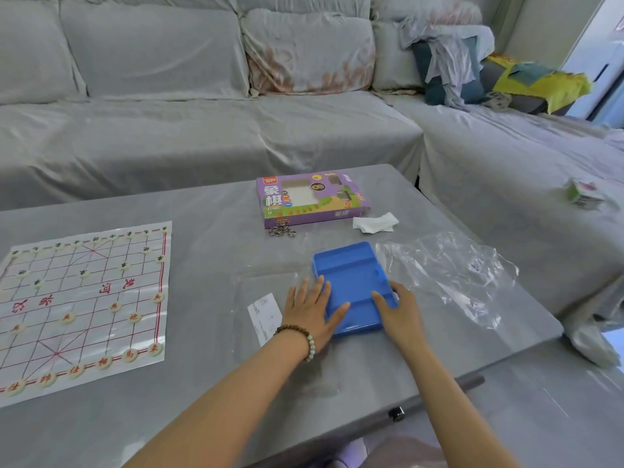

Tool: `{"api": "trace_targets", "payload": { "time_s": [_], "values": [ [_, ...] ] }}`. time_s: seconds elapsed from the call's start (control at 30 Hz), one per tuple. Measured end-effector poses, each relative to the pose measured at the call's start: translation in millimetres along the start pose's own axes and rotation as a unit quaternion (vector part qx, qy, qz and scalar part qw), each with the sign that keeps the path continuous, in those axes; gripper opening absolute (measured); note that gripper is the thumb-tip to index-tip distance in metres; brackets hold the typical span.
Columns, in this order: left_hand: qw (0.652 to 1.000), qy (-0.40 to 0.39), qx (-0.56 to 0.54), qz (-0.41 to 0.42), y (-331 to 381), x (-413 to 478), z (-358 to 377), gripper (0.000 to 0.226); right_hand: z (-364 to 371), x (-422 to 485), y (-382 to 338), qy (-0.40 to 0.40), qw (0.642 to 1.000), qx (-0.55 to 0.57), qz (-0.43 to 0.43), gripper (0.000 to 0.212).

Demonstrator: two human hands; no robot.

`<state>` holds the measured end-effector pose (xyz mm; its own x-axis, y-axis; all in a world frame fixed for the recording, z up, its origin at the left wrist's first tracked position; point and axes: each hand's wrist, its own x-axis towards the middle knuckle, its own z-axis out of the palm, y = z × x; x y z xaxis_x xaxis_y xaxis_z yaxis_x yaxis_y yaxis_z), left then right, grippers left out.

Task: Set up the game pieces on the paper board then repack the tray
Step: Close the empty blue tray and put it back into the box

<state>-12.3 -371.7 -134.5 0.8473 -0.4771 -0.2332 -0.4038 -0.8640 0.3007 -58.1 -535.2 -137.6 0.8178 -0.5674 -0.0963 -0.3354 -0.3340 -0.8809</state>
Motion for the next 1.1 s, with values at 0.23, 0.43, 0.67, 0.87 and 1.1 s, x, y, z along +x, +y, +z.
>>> {"api": "trace_targets", "payload": {
  "time_s": [0.23, 0.43, 0.67, 0.87, 1.1],
  "values": [
    [0.977, 0.107, -0.183, 0.022, -2, 10, -10, 0.068, -14, -21, -30, 0.064, 0.981, 0.15, -0.108, 0.061],
    [0.787, 0.177, -0.591, 0.03, -10, -14, -49, 0.07, -3, -32, -49, -0.052, 0.953, 0.282, -0.101, 0.058],
    [0.839, 0.232, -0.492, -0.022, -74, -67, -25, 0.061, 66, -66, -61, -0.172, 0.968, 0.105, -0.149, 0.063],
    [0.939, 0.249, -0.213, -0.102, -104, -61, -4, 0.07, 95, -67, -50, -0.183, 0.959, -0.087, -0.197, 0.073],
    [0.984, 0.147, -0.002, -0.105, -101, -64, 3, 0.085, 106, -65, -32, -0.18, 0.879, -0.336, -0.288, 0.113]
  ]
}}
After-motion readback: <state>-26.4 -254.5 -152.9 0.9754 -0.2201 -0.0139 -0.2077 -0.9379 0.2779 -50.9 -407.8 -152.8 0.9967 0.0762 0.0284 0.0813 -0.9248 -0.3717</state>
